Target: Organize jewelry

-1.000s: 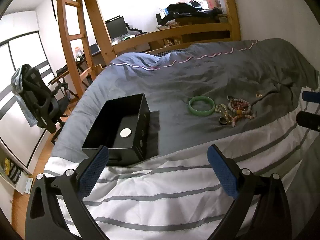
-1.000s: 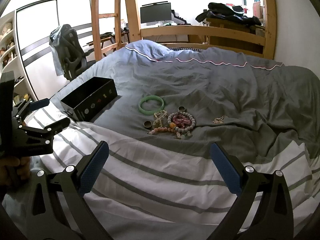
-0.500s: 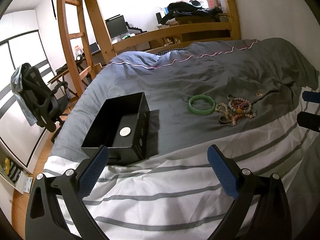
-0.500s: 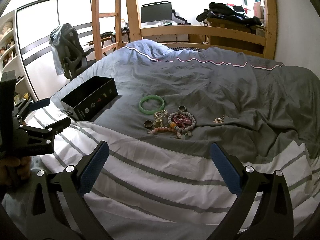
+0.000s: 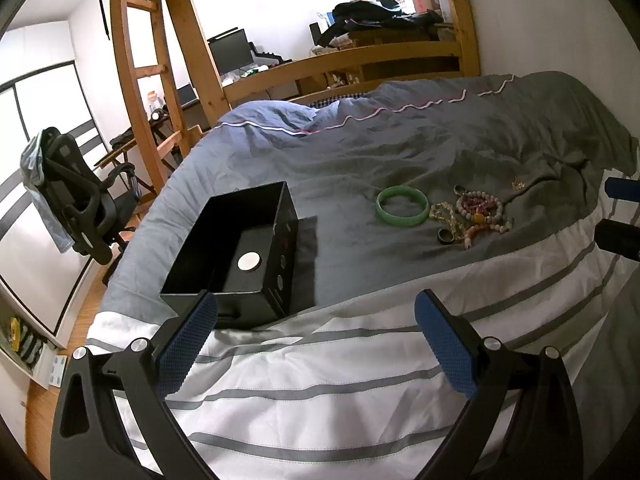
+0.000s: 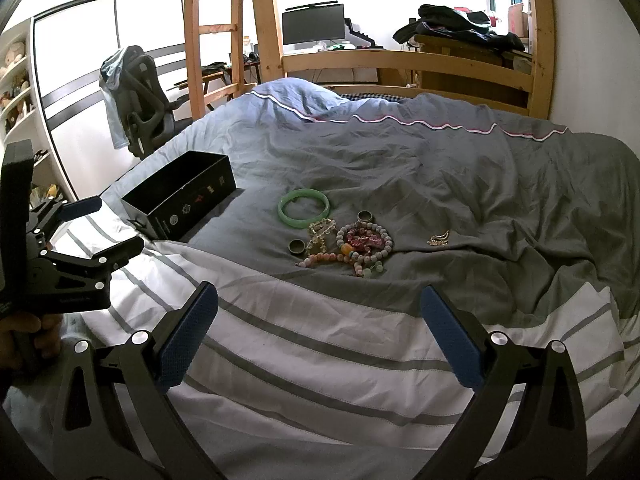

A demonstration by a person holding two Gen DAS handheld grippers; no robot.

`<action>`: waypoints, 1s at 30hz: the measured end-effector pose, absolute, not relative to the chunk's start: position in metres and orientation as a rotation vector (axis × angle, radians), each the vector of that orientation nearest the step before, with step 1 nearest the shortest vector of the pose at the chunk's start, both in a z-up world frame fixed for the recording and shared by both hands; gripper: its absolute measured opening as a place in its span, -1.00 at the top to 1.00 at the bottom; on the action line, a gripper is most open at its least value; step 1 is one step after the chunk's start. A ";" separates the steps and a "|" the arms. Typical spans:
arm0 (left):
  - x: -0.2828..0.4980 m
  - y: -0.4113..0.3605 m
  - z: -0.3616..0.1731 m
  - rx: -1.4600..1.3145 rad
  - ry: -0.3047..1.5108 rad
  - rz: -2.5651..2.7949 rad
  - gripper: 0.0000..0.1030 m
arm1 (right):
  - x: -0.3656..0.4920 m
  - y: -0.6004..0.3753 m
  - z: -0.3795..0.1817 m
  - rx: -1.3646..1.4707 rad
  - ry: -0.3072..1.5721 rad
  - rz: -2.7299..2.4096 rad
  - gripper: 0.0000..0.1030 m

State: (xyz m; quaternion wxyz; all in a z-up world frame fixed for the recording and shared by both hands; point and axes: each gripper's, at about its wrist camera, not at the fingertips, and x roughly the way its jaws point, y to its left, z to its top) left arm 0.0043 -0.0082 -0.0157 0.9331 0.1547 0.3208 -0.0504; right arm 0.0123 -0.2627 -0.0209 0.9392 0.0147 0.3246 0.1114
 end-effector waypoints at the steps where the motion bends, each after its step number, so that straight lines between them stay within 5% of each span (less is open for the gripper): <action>1: 0.004 -0.009 -0.016 0.318 0.658 -0.104 -0.89 | 0.012 -0.263 -0.021 0.030 0.663 0.227 -0.94; 30: 0.025 -0.032 -0.032 0.318 0.705 -0.175 -0.89 | 0.031 -0.269 -0.036 0.072 0.734 0.193 -0.94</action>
